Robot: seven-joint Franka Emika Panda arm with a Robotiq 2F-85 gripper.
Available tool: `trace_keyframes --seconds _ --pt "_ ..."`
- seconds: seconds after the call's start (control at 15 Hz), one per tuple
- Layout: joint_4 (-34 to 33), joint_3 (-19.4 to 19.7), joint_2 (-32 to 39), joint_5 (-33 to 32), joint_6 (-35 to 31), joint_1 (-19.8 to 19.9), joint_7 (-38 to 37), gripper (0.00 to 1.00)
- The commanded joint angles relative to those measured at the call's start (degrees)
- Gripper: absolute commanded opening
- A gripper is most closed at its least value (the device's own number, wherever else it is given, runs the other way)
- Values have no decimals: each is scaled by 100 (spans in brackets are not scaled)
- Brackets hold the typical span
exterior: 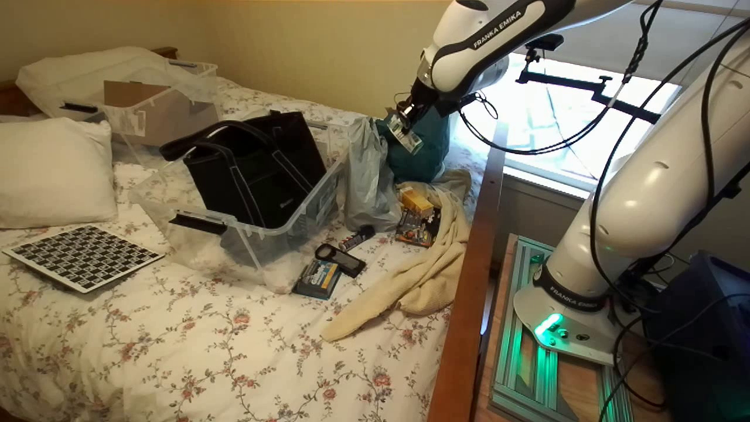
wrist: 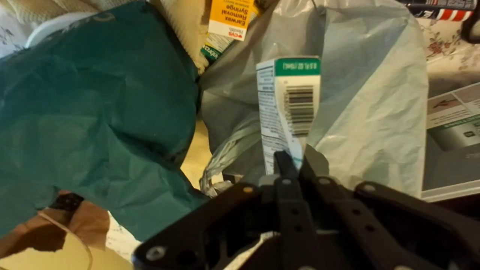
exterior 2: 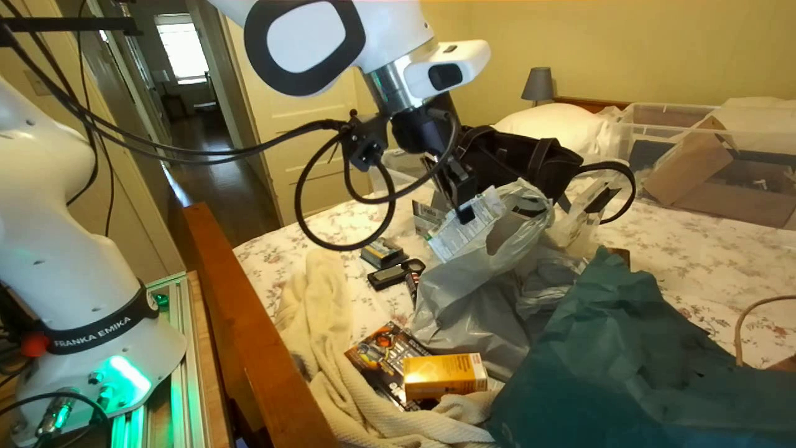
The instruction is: Pick up the small white box and place it in the shopping bag
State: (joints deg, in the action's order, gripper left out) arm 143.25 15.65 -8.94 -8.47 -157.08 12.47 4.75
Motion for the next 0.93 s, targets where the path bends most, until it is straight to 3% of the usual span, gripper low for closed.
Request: trace_keyframes --seconds 0.0,0.13,0.2,0.87 --pt "92 -161 -339 54 17 -93 519 1" --pt "3 -195 -304 157 49 -201 788 1" --pt "-9 -223 -200 38 13 -74 484 5" --pt "-46 -383 -294 -190 -129 -201 776 1"
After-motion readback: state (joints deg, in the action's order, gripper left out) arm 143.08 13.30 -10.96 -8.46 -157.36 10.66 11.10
